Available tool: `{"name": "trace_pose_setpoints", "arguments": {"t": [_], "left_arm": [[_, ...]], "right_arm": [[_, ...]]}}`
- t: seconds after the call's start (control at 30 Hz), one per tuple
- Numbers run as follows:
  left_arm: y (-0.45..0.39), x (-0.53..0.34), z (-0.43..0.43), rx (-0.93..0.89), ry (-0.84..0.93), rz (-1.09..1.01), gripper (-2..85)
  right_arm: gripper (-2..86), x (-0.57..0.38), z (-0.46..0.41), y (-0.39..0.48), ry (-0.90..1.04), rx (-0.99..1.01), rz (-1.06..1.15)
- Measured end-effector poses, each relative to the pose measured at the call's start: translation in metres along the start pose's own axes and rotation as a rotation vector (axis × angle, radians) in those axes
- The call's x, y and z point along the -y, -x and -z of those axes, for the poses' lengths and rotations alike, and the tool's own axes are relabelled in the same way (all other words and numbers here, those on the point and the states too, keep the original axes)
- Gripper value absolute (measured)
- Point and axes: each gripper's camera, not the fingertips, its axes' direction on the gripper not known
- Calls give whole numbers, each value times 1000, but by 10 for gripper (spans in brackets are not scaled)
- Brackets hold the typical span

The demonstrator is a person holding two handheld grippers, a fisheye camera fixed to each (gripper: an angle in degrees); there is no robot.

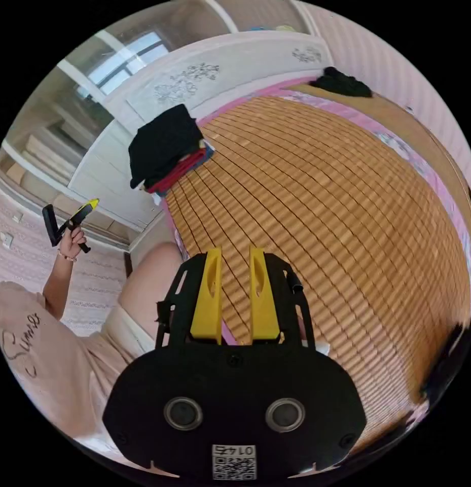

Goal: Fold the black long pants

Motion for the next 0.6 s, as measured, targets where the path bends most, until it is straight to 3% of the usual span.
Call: {"name": "trace_pose_setpoints", "arguments": {"t": [0.1, 0.3, 0.5, 0.6], "left_arm": [[-79, -5, -50, -271, 11, -94, 7], [-258, -12, -143, -585, 147, -453, 42], [-432, -43, -210, -753, 257, -817, 51], [-503, -63, -250, -810, 336, -894, 51]], "right_arm": [[85, -124, 61, -33, -77, -119, -249], [88, -320, 155, -57, -319, -288, -653], [86, -458, 202, -65, -453, -408, -862], [84, -500, 222, -82, -505, -423, -921]]}}
